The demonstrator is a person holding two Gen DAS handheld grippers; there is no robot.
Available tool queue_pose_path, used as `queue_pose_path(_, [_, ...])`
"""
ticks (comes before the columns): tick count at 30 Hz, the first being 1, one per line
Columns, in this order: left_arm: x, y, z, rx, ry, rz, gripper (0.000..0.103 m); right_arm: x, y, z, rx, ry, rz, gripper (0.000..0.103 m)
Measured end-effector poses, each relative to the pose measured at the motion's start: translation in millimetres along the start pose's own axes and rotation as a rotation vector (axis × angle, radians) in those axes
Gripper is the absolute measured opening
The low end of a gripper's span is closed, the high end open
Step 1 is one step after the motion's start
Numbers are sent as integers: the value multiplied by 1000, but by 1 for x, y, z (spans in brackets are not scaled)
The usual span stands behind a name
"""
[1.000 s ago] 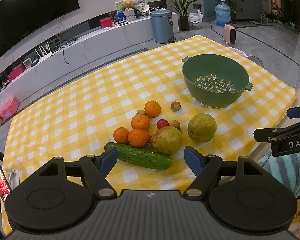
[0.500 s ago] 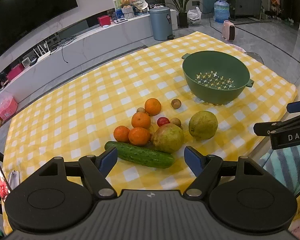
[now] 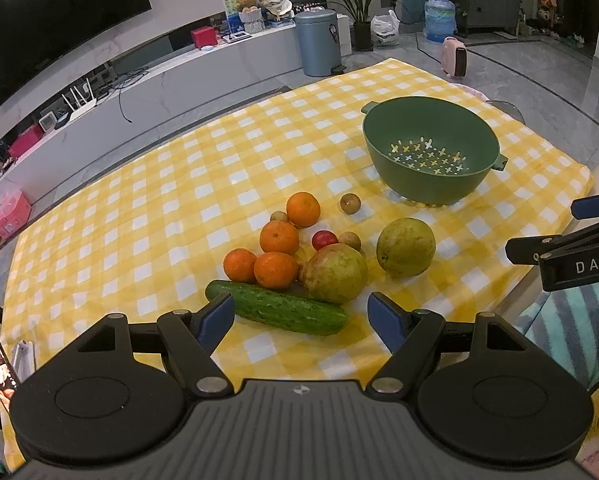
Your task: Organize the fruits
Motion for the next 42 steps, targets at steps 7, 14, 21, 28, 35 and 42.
queue_pose_path(7, [-6, 3, -6, 18, -21, -19, 87, -9, 7, -6, 141, 12, -136, 99])
queue_pose_path(14, [1, -5, -16, 63, -83, 43, 70, -26, -6, -7, 161, 71, -217, 80])
queue_pose_path(21, [20, -29, -19, 91, -208, 99, 67, -33, -34, 3, 128, 85, -234, 68])
queue_pose_path(28, [28, -70, -16, 55, -310, 83, 86, -28, -72, 10, 6, 2, -242, 77])
queue_pose_path(35, [39, -102, -15, 49, -370, 107, 88, -31, -96, 5, -40, -38, -263, 82])
queue_pose_path(42, [40, -124, -14, 0, -368, 128, 88, -37, -119, 2, -97, -74, -280, 82])
Point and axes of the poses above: each gripper's, at about its wrist camera, not at the fingertips, and y roughly against the way its jaws point, x to its right, z to its underside, the point moved 7 cm from there along -y, roughly the way its jaws point, and after that the axes turned 13 degrees about -y, right-handed, at the moved point
